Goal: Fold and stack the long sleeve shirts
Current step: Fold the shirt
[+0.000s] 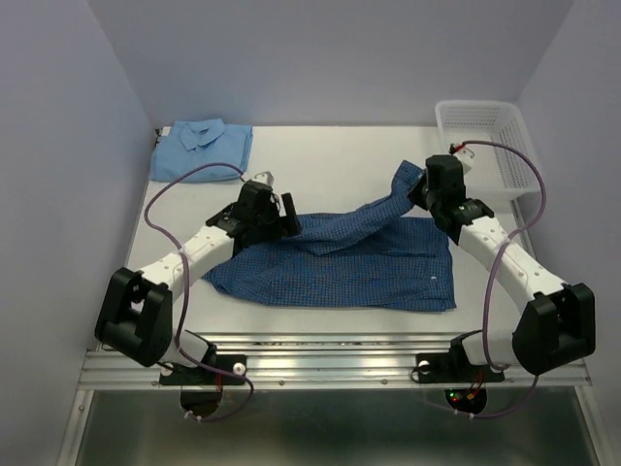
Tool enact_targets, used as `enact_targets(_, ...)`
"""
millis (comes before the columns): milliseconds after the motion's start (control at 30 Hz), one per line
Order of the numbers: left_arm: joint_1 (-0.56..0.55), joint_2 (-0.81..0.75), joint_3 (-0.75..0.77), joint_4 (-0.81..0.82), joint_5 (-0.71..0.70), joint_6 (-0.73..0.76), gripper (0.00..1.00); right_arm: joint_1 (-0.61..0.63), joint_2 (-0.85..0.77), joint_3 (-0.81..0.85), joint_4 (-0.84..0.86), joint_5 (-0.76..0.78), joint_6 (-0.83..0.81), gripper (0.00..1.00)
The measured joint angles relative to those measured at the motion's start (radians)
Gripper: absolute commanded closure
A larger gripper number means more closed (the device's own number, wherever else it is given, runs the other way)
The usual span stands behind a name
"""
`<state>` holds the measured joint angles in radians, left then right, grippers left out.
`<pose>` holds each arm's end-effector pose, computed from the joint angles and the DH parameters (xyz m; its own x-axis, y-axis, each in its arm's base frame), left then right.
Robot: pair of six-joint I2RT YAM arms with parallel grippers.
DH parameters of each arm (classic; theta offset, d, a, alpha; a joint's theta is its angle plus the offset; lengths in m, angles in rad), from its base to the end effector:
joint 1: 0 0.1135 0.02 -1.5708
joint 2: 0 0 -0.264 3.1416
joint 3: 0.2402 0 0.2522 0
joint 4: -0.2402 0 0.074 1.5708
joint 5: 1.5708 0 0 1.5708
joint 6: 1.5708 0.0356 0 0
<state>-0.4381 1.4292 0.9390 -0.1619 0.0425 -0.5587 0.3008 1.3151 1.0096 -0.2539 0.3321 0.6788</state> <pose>0.2839 -0.1347 0.2460 -0.7069 -0.2537 -0.6603 0.0940 0.8915 -0.4432 0.2863 0.0767 0.2953 -0.4046 0.4959 -0.7683 0.3057 0.8652 0.3975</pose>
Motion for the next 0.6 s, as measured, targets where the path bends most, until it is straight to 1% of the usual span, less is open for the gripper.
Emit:
enact_targets(167, -0.151, -0.101, -0.075, 0.011, 0.005, 0.04, 0.01, 0.0, 0.057, 0.058, -0.002, 0.024, 0.004, 0.99)
enact_targets(300, -0.238, -0.117, -0.077, 0.047, 0.005, 0.058, 0.01, 0.0, 0.139, 0.074, -0.018, 0.031, 0.006, 0.99)
enact_targets(400, -0.292, -0.081, -0.068, 0.068, -0.001, 0.066, 0.02, 0.0, 0.202, 0.095, -0.029, 0.032, 0.005, 0.99)
enact_targets(600, -0.364, 0.088, -0.007, 0.067, -0.046, 0.089, 0.02, 0.0, 0.241, 0.129, -0.038, 0.043, -0.002, 0.99)
